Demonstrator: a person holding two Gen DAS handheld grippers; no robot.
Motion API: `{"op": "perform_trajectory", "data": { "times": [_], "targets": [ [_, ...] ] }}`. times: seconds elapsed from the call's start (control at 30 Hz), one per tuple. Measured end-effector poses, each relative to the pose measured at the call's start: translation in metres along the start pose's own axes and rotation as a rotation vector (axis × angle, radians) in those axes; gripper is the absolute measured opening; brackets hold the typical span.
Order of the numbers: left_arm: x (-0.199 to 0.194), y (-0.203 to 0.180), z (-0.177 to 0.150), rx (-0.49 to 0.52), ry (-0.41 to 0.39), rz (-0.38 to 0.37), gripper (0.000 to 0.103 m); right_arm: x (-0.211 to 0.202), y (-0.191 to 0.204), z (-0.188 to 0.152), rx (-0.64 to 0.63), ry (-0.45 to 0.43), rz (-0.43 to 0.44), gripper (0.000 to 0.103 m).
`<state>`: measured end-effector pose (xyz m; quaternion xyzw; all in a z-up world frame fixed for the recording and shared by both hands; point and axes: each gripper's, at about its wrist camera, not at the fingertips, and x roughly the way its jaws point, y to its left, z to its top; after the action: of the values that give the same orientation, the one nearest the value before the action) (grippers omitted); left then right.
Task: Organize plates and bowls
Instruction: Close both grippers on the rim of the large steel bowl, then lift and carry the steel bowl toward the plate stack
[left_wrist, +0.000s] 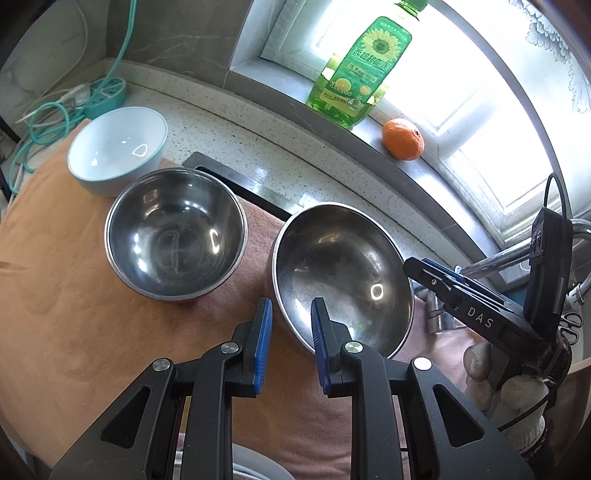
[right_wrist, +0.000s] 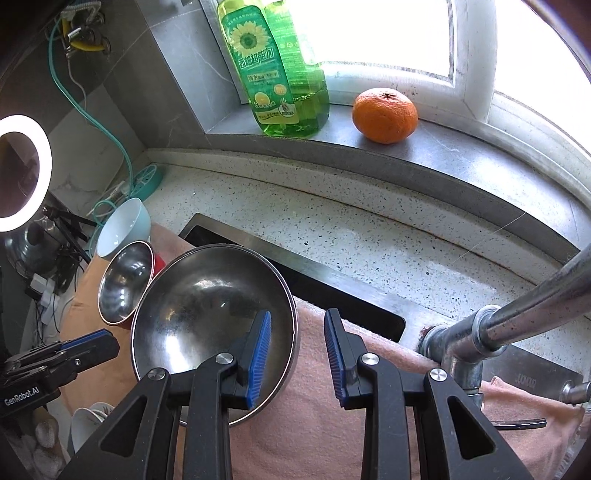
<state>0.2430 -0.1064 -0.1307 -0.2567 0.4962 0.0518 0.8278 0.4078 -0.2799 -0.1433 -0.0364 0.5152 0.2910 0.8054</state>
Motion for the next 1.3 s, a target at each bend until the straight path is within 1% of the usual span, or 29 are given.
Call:
{"op": "perform_trajectory", "data": {
  "times": [0.3, 0.37, 0.5, 0.53, 0.57, 0.6, 0.77, 0.87, 1.0, 1.1, 1.3],
  "targets": [
    [0.008, -0.001, 0.001, 0.007, 0.015, 0.006, 0.020, 0.014, 0.001, 0.003, -0.018, 0.033, -0.015, 0.027],
    [0.010, -0.001, 0.001, 0.011, 0.017, 0.008, 0.020, 0.017, 0.000, 0.004, -0.014, 0.043, -0.007, 0.027],
    [0.013, 0.001, 0.001, 0.007, 0.037, -0.008, 0.019, 0.022, 0.001, 0.003, -0.020, 0.057, -0.006, 0.027],
    [0.014, 0.000, 0.001, 0.011, 0.037, -0.006, 0.019, 0.022, 0.002, 0.002, -0.023, 0.059, -0.003, 0.027],
    [0.015, 0.000, 0.001, 0.016, 0.037, -0.002, 0.016, 0.023, 0.002, 0.002, -0.024, 0.061, -0.003, 0.026],
    [0.016, 0.000, 0.002, 0.019, 0.038, 0.000, 0.015, 0.023, 0.003, 0.002, -0.024, 0.062, -0.003, 0.026],
    [0.018, 0.001, 0.002, 0.026, 0.037, 0.004, 0.012, 0.025, 0.003, 0.001, -0.024, 0.069, -0.003, 0.015],
    [0.018, 0.001, 0.003, 0.032, 0.035, 0.009, 0.011, 0.029, 0.004, 0.000, -0.019, 0.084, 0.012, 0.010],
    [0.018, 0.001, 0.003, 0.045, 0.035, 0.020, 0.011, 0.030, 0.007, -0.001, -0.026, 0.082, 0.004, 0.009],
    [0.017, 0.001, 0.002, 0.040, 0.037, 0.010, 0.011, 0.029, 0.007, -0.001, -0.024, 0.079, 0.004, 0.008],
    [0.009, 0.000, -0.003, 0.053, 0.030, 0.012, 0.011, 0.024, 0.007, -0.006, -0.024, 0.082, -0.001, 0.008]
  ]
}}
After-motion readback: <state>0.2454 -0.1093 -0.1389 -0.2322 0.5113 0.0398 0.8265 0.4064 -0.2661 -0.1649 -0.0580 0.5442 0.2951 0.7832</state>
